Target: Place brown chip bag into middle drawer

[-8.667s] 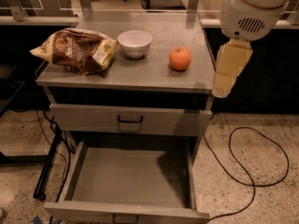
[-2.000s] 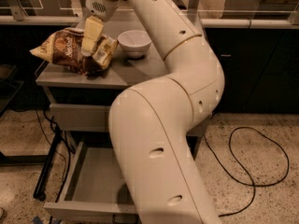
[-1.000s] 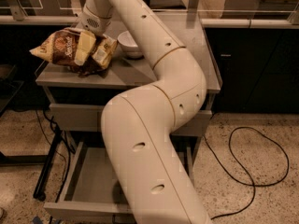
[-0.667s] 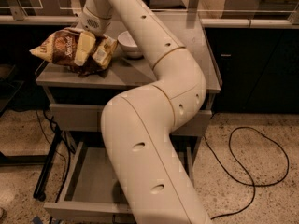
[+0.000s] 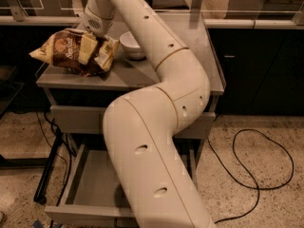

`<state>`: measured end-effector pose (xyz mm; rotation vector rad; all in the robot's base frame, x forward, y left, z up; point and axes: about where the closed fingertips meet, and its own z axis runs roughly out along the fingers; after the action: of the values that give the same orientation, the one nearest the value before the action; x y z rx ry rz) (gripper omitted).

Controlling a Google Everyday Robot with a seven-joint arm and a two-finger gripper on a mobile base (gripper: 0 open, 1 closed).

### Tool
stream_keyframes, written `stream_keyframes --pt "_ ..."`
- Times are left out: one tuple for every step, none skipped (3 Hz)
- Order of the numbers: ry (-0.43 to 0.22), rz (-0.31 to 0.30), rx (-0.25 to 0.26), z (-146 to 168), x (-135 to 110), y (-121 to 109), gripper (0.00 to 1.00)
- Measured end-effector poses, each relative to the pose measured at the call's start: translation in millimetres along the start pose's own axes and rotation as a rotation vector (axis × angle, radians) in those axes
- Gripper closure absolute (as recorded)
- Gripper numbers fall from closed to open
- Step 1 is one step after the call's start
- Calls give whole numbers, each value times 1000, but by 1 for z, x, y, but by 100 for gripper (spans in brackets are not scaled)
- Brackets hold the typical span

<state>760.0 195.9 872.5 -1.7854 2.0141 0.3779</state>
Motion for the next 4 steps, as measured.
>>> stream_keyframes --pt "0 0 0 0 0 0 69" --pt "0 0 0 0 0 0 93" --pt "-32 -9 11 -7 -8 0 100" --pt "-65 -31 25 -27 -18 4 100"
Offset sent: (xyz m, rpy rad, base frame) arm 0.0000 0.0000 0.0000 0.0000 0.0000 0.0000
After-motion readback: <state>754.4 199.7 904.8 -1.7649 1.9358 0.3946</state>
